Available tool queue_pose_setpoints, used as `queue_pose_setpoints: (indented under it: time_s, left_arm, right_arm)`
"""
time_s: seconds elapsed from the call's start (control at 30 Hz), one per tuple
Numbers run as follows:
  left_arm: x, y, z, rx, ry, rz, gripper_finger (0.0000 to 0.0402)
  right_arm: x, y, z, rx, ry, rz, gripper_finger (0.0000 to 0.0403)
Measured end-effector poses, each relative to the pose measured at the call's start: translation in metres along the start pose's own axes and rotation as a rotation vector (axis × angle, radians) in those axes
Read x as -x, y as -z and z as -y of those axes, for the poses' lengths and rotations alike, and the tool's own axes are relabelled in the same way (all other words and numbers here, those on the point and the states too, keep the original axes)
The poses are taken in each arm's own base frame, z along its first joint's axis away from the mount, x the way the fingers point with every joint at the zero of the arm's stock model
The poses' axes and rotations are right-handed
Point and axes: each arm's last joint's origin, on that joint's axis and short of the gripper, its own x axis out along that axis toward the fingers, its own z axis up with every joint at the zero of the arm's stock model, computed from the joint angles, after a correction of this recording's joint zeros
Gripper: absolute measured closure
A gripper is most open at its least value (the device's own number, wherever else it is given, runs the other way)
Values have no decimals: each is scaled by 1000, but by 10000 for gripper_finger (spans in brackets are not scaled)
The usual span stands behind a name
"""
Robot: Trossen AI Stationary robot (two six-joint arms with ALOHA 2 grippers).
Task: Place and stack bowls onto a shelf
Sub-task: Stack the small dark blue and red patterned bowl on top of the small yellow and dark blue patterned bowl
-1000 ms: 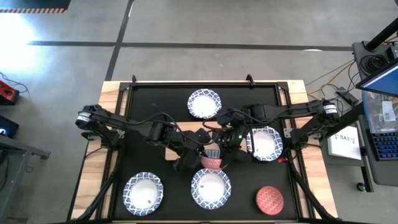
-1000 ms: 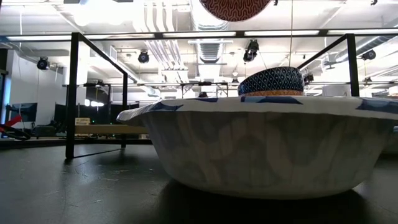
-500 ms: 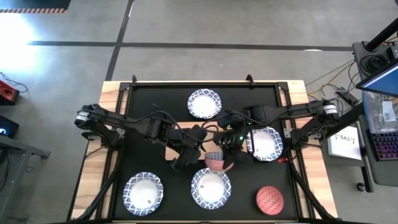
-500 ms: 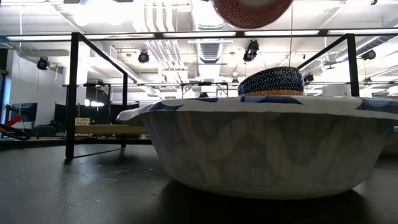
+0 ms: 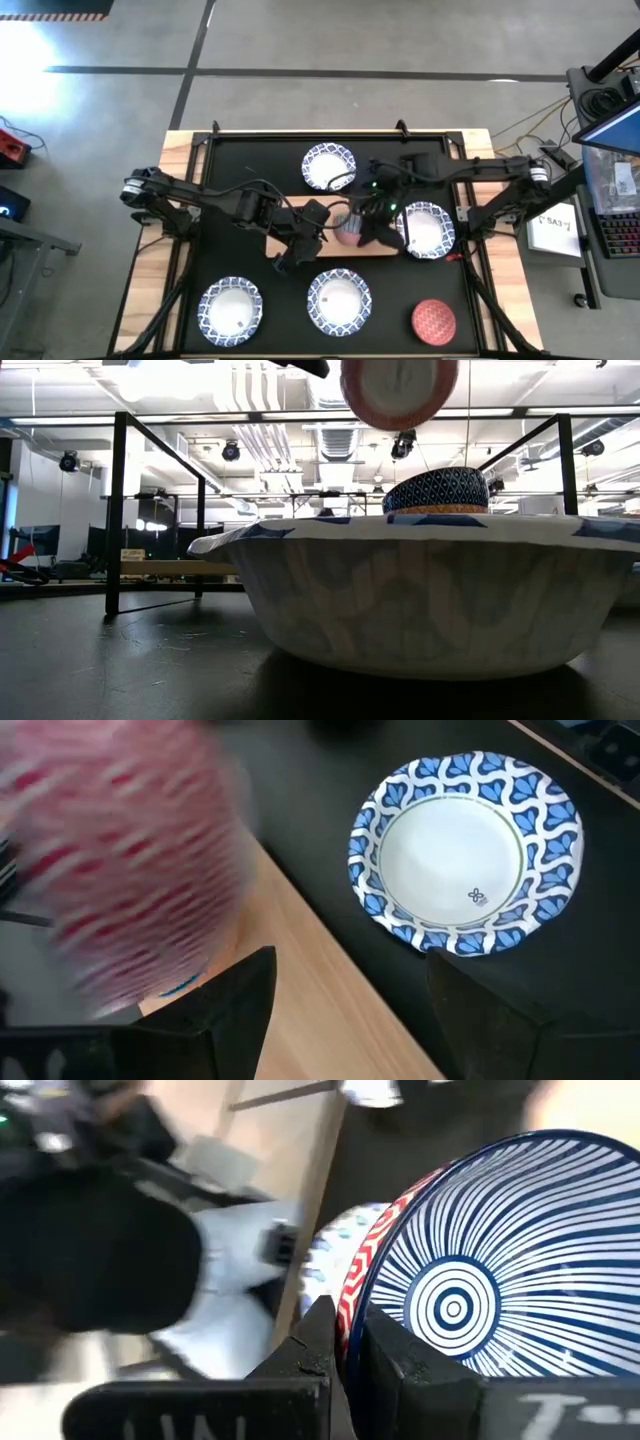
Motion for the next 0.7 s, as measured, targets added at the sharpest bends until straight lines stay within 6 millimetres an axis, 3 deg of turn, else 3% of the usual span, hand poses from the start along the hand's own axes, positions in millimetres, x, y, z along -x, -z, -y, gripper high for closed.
queue_pose_setpoints:
  time_s: [0.13,0.3,0.7]
  left_arm:
    - [0,1,1,-8,5,-9,161]
    - [0,1,1,-38,8,-12,161]
    - [0,2,1,-43,9,-16,161]
  right_arm:
    - [13,7,13,-13,201,-35,390]
    - [14,16,36,-58,474,-140,390]
    - [-7,24,55,-169,502,-242,390]
